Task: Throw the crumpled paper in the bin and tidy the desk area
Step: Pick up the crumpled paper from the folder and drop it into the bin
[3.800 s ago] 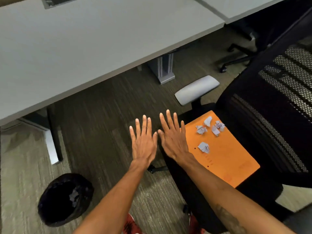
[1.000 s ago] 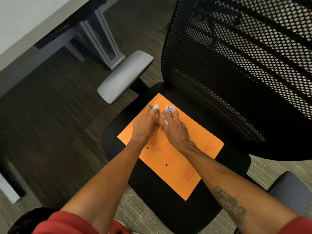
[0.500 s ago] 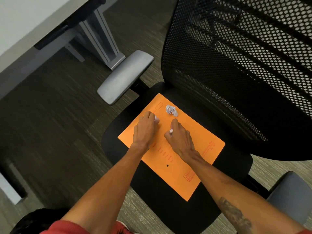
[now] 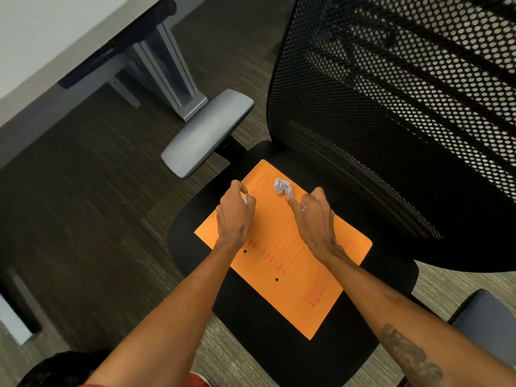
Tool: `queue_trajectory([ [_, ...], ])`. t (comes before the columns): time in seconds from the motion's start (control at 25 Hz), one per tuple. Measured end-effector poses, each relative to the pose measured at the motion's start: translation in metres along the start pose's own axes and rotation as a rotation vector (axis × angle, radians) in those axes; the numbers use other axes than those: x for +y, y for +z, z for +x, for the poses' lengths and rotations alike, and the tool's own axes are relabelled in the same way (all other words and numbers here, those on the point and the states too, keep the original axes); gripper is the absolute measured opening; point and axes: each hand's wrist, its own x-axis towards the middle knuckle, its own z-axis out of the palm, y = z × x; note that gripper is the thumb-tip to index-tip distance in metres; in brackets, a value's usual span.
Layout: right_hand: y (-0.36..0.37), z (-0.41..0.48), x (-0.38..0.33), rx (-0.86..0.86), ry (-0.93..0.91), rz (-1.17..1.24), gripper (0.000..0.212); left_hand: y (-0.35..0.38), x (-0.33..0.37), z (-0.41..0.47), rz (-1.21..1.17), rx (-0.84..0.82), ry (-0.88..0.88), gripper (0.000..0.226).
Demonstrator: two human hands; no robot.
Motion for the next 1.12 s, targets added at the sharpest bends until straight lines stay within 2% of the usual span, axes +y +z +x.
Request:
queue_trajectory([
  [0.08, -0.003, 0.011, -0.007, -0.004, -0.037, -0.033, 0.026, -0.001, -0.004, 0.001, 0.021, 0.024, -0.008, 0.017],
  [0.12, -0.003, 0.017, -0.01, -0.03, -0.059, -0.071, 0.01, -0.002, -0.006, 0.001, 0.022, 0.034, -0.019, 0.021],
  [0.16, -0.002, 0.021, -0.014, -0.053, -0.087, -0.12, 0.016, -0.003, -0.008, -0.001, 0.015, 0.036, -0.035, 0.025],
  [0.24, 0.004, 0.029, -0.017, -0.12, -0.12, -0.209, 0.048, -0.007, -0.013, -0.005, 0.003, 0.011, -0.074, 0.031],
  [0.28, 0.007, 0.032, -0.02, -0.142, -0.122, -0.223, 0.055, -0.008, -0.015, -0.008, 0.008, -0.003, -0.087, 0.033],
  [0.52, 0.034, 0.046, -0.025, -0.297, -0.089, -0.286, 0.043, -0.015, -0.023, -0.019, 0.014, -0.005, -0.094, 0.033],
  [0.68, 0.037, 0.037, -0.023, -0.278, -0.108, -0.366, 0.025, -0.018, -0.029, -0.025, 0.017, 0.008, -0.095, 0.032],
  [0.8, 0.035, 0.022, -0.02, -0.255, -0.163, -0.317, 0.015, -0.023, -0.031, -0.03, 0.044, 0.017, -0.079, 0.034],
  [1.0, 0.03, 0.003, -0.033, -0.17, -0.226, -0.235, 0.016, -0.036, -0.036, -0.038, 0.146, -0.007, -0.043, 0.037],
  [1.12, 0.025, -0.007, -0.052, -0.09, -0.317, -0.204, 0.009, -0.049, -0.037, -0.044, 0.183, 0.006, -0.04, 0.039],
])
